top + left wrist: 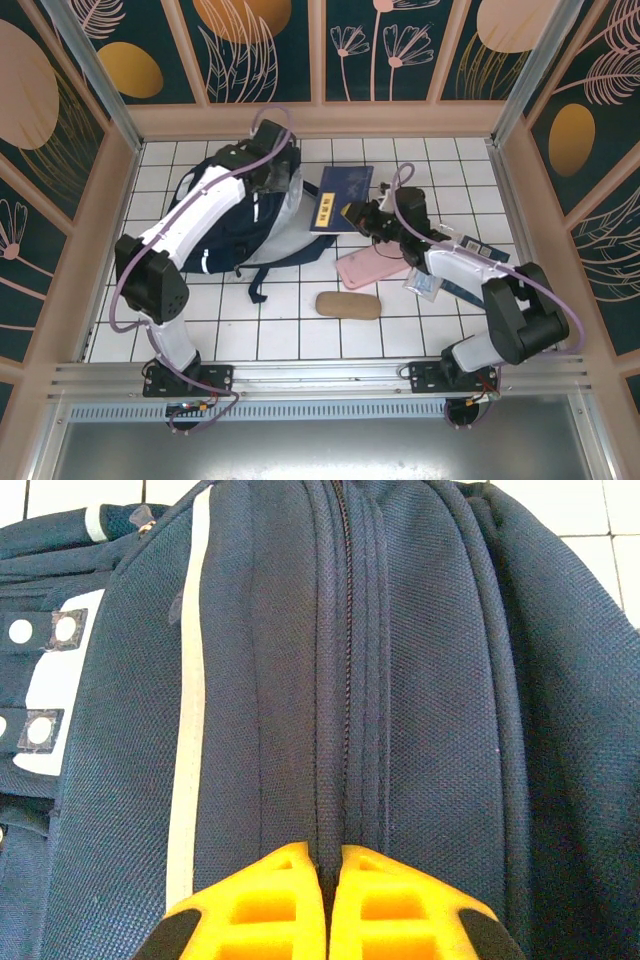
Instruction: Pack the student bag
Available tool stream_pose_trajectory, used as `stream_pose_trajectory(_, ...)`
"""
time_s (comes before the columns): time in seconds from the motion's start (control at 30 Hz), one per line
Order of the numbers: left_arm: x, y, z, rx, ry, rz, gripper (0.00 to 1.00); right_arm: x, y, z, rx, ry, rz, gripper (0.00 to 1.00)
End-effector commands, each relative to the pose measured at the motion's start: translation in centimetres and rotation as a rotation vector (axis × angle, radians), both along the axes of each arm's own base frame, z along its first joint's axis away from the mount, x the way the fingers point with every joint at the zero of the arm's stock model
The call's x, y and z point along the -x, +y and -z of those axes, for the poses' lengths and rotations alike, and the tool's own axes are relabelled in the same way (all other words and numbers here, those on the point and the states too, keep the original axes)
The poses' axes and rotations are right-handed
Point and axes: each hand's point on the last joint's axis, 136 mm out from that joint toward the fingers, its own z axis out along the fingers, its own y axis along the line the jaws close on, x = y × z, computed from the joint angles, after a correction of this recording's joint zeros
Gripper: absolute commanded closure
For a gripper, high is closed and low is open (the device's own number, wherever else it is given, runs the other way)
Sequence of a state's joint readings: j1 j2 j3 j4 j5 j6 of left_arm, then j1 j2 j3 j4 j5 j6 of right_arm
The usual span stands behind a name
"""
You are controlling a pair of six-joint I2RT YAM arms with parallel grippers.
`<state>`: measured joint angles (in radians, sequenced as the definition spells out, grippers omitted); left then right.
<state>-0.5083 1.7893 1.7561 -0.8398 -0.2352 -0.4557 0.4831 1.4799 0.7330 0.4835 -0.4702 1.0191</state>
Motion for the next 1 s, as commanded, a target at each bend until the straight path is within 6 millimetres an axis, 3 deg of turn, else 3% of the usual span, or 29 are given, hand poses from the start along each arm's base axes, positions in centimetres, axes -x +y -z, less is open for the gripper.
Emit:
stream_pose_trajectory(0.0, -0.7, -0.2, -6.8, 0.152, -0.177, 0.035, 1.00, -1.5, 2.8, -3.6, -0.163, -0.114, 0.022, 1.00)
stream_pose_trajectory(0.23, -0.3, -0.1, -9.1, 0.251, -0.213, 0.057, 1.00, -1.9, 11.4, -2.5, -0.195, -0.086, -0.084, 1.00)
stream_pose_trajectory(0.4, -0.4, 0.0, -10.2, 0.326, -0.226, 0.064, 1.00, -2.9, 16.1, -1.7, -0.231, -0.065, -0.105, 1.00)
stream_pose_trajectory(0.53, -0.7, -0.2, -10.6, 0.363, -0.226, 0.058, 1.00, -3.7, 19.7, 0.4, -0.222, -0.017, -0.120, 1.00)
stream_pose_trajectory(0.73, -1.0, 0.0, -11.2, 0.393, -0.236, 0.049, 1.00, -5.3, 23.3, 4.2, -0.158, 0.065, -0.101, 1.00)
stream_pose_trajectory(0.83, -1.2, 0.4, -11.3, 0.396, -0.239, 0.038, 1.00, -5.5, 23.9, 6.1, -0.073, 0.114, -0.119, 1.00)
stream_pose_trajectory(0.97, -1.2, 0.4, -11.6, 0.402, -0.245, 0.043, 1.00, -4.8, 22.6, 7.2, 0.027, 0.117, -0.119, 0.67)
